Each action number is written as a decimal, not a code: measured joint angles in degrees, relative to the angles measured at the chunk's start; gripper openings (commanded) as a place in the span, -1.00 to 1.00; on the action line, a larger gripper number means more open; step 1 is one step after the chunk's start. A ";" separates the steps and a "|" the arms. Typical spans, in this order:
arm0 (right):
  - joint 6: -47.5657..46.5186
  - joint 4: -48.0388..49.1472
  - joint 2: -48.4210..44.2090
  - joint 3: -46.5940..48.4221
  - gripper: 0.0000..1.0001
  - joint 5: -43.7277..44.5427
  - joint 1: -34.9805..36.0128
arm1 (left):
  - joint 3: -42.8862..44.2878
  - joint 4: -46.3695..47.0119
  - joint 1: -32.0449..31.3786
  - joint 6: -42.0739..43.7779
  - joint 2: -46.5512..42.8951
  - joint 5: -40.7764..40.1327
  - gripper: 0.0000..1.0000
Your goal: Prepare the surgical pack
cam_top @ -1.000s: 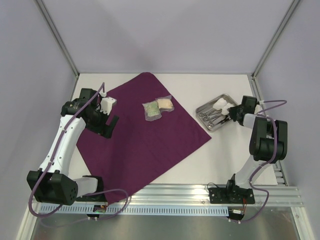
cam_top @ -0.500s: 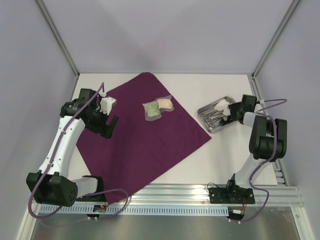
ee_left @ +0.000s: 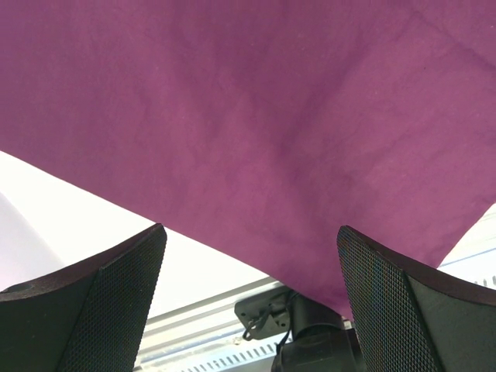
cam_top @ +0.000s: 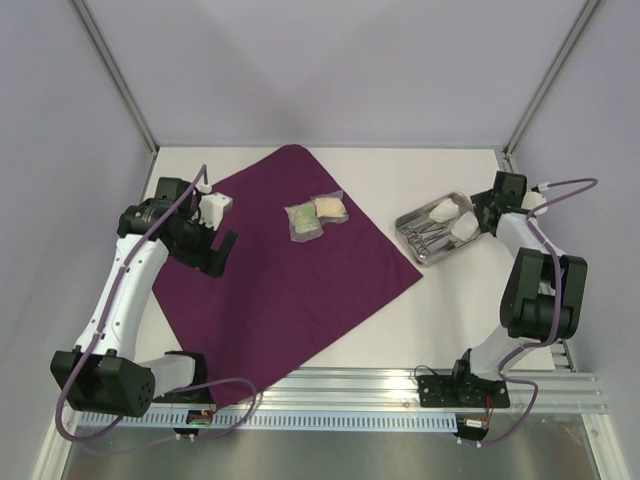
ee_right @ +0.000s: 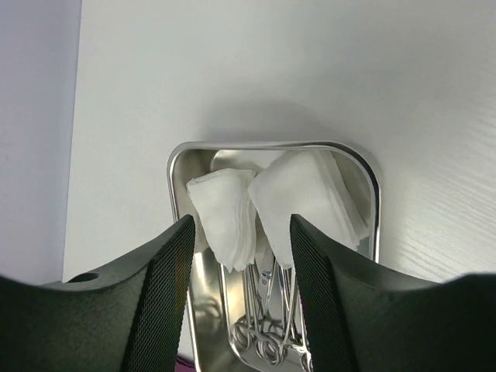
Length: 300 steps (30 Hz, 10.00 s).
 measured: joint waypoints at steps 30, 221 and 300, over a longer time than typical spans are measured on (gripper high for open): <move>-31.28 -3.26 1.86 11.65 0.35 -11.93 18.34 | -2.67 1.75 0.00 0.13 -1.77 -1.46 1.00; -22.58 2.58 -18.43 -20.52 -0.99 -25.49 1.07 | -6.23 1.40 0.00 0.07 1.05 -2.16 1.00; -55.67 -30.32 5.68 10.99 -0.16 -3.32 27.91 | -6.25 1.38 0.00 0.26 -1.57 -0.59 1.00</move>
